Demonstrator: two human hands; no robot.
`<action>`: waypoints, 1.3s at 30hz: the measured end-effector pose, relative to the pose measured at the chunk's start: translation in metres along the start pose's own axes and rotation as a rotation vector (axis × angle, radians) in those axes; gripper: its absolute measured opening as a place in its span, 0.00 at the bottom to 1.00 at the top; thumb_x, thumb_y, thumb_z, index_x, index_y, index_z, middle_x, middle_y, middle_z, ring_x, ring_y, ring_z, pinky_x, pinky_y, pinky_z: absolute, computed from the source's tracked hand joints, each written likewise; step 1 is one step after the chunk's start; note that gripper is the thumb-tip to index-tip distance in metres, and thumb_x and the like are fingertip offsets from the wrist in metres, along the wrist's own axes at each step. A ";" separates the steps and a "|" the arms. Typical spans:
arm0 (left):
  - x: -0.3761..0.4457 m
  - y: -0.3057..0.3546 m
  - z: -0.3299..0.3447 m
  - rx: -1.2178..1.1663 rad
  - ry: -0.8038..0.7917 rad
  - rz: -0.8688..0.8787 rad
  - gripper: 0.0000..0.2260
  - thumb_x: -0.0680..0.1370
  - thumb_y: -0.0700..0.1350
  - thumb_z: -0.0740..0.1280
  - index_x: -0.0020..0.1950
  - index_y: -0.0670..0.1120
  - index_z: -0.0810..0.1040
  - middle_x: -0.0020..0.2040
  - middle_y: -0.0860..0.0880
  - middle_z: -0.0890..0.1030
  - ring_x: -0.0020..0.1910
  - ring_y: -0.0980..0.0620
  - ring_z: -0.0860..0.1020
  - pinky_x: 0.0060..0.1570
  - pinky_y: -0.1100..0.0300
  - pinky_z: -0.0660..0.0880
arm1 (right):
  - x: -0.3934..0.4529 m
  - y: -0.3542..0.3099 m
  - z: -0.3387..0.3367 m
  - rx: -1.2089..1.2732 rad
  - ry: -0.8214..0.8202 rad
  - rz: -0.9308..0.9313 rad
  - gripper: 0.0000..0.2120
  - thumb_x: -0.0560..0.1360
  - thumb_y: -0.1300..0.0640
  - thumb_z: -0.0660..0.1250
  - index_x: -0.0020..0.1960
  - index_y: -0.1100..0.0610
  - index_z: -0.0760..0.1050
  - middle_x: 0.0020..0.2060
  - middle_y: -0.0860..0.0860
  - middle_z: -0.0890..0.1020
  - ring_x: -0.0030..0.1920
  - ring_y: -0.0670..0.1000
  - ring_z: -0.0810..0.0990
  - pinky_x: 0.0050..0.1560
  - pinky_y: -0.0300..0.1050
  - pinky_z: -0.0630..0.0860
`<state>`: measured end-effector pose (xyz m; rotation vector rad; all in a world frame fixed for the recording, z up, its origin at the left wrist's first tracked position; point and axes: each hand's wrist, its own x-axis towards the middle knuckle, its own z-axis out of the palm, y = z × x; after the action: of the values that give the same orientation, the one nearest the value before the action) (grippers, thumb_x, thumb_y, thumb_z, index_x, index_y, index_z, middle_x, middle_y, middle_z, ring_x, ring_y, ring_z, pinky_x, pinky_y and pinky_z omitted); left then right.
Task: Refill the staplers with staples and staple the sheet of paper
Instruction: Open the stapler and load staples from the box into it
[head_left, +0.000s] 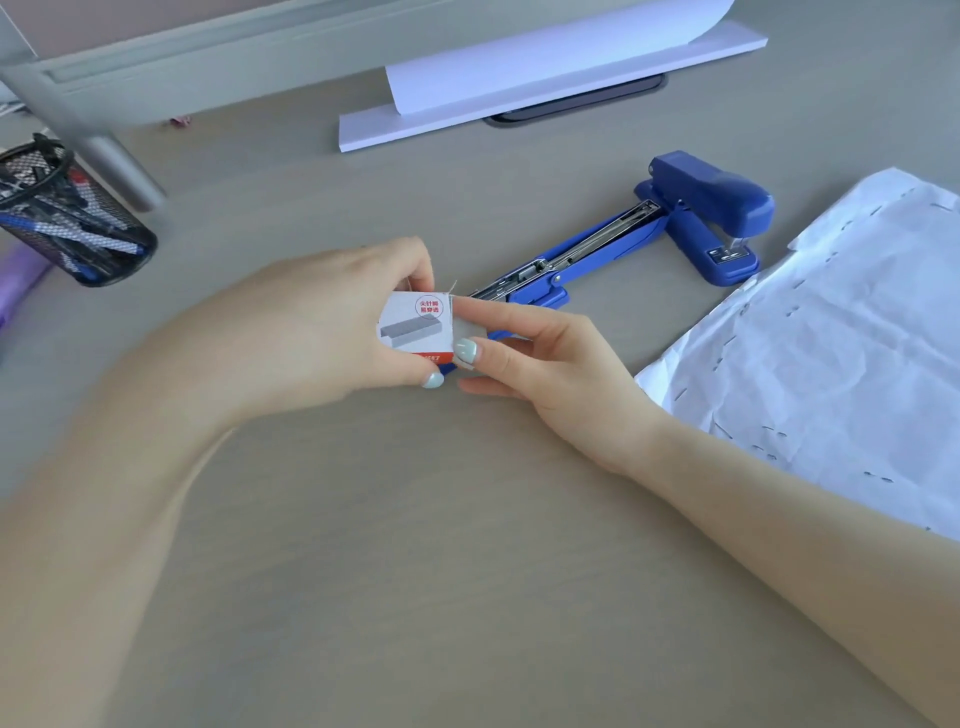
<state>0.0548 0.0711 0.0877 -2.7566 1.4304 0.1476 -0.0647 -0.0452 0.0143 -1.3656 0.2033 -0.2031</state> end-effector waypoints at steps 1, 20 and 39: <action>-0.002 0.002 -0.001 0.013 0.001 0.014 0.16 0.64 0.60 0.69 0.38 0.62 0.61 0.35 0.59 0.69 0.32 0.60 0.68 0.26 0.66 0.56 | 0.000 0.000 0.001 0.000 -0.012 -0.003 0.14 0.75 0.62 0.65 0.57 0.48 0.76 0.48 0.51 0.83 0.48 0.45 0.81 0.54 0.45 0.79; -0.010 0.027 -0.001 -0.142 0.146 -0.007 0.14 0.68 0.55 0.69 0.47 0.52 0.69 0.42 0.54 0.71 0.43 0.49 0.72 0.35 0.67 0.63 | 0.000 0.002 0.003 0.169 0.137 -0.057 0.08 0.75 0.64 0.63 0.48 0.52 0.74 0.51 0.68 0.74 0.45 0.55 0.81 0.48 0.46 0.81; -0.018 0.040 0.050 -0.943 0.321 -0.017 0.17 0.72 0.50 0.66 0.58 0.61 0.67 0.55 0.63 0.74 0.56 0.62 0.73 0.52 0.65 0.71 | 0.012 -0.013 -0.009 0.193 0.188 -0.178 0.07 0.73 0.60 0.64 0.37 0.55 0.70 0.43 0.48 0.81 0.47 0.46 0.79 0.48 0.43 0.76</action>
<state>0.0081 0.0659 0.0404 -3.6663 1.7387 0.5201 -0.0553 -0.0596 0.0253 -1.1725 0.2130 -0.4896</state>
